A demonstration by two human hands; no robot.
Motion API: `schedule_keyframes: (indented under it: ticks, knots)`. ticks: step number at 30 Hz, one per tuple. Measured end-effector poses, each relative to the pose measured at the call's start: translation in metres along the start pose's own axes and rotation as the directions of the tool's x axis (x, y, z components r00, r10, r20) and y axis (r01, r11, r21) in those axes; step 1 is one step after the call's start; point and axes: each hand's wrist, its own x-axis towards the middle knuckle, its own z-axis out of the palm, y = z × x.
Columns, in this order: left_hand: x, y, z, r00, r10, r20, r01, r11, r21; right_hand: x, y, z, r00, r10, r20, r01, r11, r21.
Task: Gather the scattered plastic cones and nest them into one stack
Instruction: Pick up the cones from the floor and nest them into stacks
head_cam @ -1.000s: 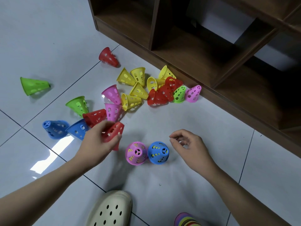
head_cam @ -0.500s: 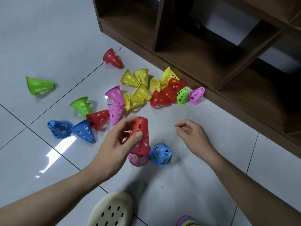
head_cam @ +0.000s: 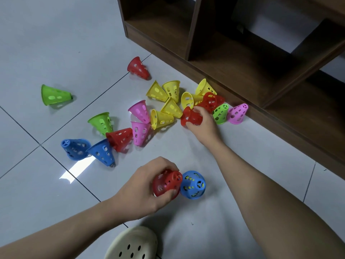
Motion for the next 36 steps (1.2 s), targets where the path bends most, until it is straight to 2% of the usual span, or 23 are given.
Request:
schedule_keyframes:
  ticks: [3,7,9,11,14,18,21,26,29,32,36]
  knots:
    - [-0.002,-0.008,-0.001,0.999,-0.005,0.042,0.003,0.999,0.039,0.001,0.000,0.003,0.999,-0.046,-0.017,0.041,0.977,-0.210]
    - [-0.005,-0.023,-0.002,0.996,-0.016,0.091,0.005,0.993,0.117,-0.008,0.013,0.009,0.997,-0.003,0.078,0.032,0.925,-0.378]
    - [-0.004,-0.025,-0.002,0.994,-0.016,0.106,0.000,0.989,0.148,-0.015,0.018,0.007,0.996,0.036,0.077,-0.011,0.953,-0.302]
    - [-0.002,-0.025,-0.004,0.992,0.001,0.126,-0.019,0.990,0.142,-0.024,0.014,-0.004,0.994,0.068,0.084,-0.056,0.989,-0.137]
    - [0.000,-0.026,-0.012,0.987,-0.009,0.158,-0.007,0.995,0.100,-0.047,-0.003,-0.034,0.993,0.032,0.114,-0.034,0.999,0.022]
    - [0.005,-0.041,-0.027,0.994,-0.101,0.038,0.094,0.984,0.149,-0.104,-0.029,-0.083,0.987,-0.042,0.153,0.043,0.999,-0.001]
    - [0.015,-0.060,-0.038,0.989,-0.144,-0.029,0.146,0.935,0.324,-0.154,-0.043,-0.112,0.978,-0.044,0.202,0.047,0.999,-0.011]
    - [0.039,-0.093,-0.047,0.984,-0.085,-0.158,0.162,0.802,0.575,-0.210,-0.053,-0.134,0.974,-0.011,0.228,0.032,0.995,-0.091]
    - [0.052,-0.110,-0.049,0.982,-0.140,-0.130,0.191,0.690,0.698,-0.223,-0.050,-0.132,0.980,-0.027,0.196,0.071,0.972,-0.223]
    - [0.062,-0.117,-0.050,0.972,-0.222,-0.075,0.202,0.631,0.749,-0.223,-0.048,-0.118,0.973,-0.122,0.195,0.180,0.931,-0.317]
    - [0.066,-0.116,-0.044,0.952,-0.287,-0.107,0.269,0.615,0.741,-0.211,-0.039,-0.091,0.942,-0.190,0.278,0.307,0.821,-0.481]
